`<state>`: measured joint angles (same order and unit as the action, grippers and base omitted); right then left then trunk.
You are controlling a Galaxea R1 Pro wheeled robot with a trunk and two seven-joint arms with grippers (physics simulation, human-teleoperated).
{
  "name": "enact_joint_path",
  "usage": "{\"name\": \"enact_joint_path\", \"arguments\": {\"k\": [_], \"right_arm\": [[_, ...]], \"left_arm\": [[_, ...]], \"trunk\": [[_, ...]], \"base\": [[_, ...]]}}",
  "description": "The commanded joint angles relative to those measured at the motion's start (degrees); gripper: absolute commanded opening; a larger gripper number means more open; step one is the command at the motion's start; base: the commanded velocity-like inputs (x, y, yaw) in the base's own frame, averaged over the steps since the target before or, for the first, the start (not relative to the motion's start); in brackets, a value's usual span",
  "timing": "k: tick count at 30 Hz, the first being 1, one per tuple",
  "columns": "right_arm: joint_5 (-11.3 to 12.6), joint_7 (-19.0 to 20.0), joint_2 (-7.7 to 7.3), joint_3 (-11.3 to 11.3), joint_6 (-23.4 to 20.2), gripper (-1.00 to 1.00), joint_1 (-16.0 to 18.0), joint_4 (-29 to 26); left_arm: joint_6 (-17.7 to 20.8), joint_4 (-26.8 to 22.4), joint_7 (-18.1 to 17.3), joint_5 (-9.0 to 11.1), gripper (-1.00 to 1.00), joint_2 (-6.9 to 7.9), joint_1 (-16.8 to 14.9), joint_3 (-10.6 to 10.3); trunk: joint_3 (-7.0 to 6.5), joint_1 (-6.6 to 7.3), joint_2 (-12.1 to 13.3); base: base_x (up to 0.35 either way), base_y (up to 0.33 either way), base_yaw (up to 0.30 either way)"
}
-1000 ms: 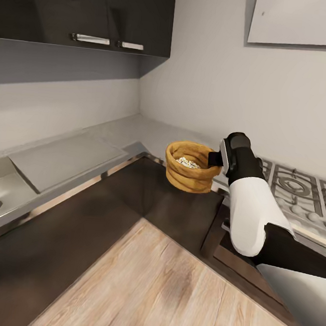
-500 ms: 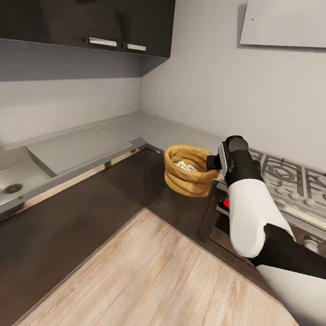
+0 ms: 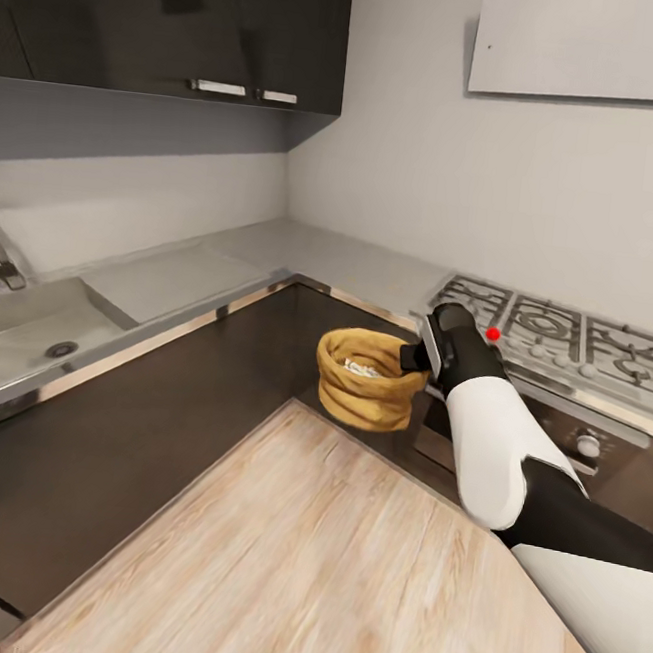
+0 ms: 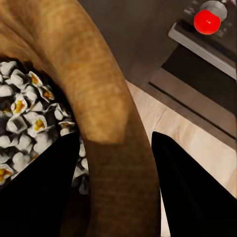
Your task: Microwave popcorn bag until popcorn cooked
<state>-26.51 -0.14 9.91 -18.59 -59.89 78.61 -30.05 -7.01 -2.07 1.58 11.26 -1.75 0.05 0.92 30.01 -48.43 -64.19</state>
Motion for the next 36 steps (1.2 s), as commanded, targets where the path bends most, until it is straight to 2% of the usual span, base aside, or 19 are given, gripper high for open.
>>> {"name": "enact_joint_path", "arguments": {"k": [1, 6, 15, 19, 23, 34, 36], "right_arm": [[-0.15, 0.0, 0.09, -0.4, -0.11, -1.0, 0.05, -0.03], [-0.12, 0.05, 0.09, -0.48, -0.11, -1.0, 0.05, -0.01], [0.0, -0.02, 0.09, -0.42, -0.11, -1.0, 0.05, 0.14], [-0.1, -0.14, 0.09, -0.46, -0.11, -1.0, -0.19, 0.15], [-0.34, -0.35, 0.09, -0.4, -0.11, -1.0, -2.37, 0.08], [-0.21, -0.07, 0.09, -0.49, -0.11, -1.0, -2.93, 0.0], [-0.15, -0.05, 0.09, -0.49, -0.11, -1.0, -4.01, -0.01]], "left_arm": [[-0.12, -0.04, 0.09, 0.26, 1.0, -0.01, 0.02, 0.05], [-0.15, -0.04, 0.09, 0.26, 1.0, 0.01, 0.02, 0.05], [-0.17, -0.04, 0.09, 0.17, 1.0, 0.08, 0.02, 0.04], [-0.13, -0.04, 0.09, 0.17, 1.0, 0.08, 0.02, 0.04], [-0.14, -0.04, 0.09, 0.17, 1.0, 0.08, 0.02, 0.03], [-0.13, -0.04, 0.09, 0.17, 1.0, 0.15, 0.04, -0.04], [-0.15, -0.04, 0.09, 0.18, 1.0, 0.16, 0.02, -0.04]], "trunk": [[0.05, 0.03, -0.04], [0.05, 0.03, -0.04], [0.04, 0.03, -0.04], [-0.06, 0.03, -0.04], [-0.18, 0.03, -0.04], [-0.52, 0.03, -0.04], [-0.62, 0.03, -0.04]], "base": [[-0.302, 0.0, 0.0], [-0.26, 0.0, 0.0], [-0.023, 0.0, -0.008], [0.0, 0.0, -0.185], [0.0, 0.0, -0.23], [0.0, 0.0, -0.184], [0.0, 0.0, -0.184]]}}
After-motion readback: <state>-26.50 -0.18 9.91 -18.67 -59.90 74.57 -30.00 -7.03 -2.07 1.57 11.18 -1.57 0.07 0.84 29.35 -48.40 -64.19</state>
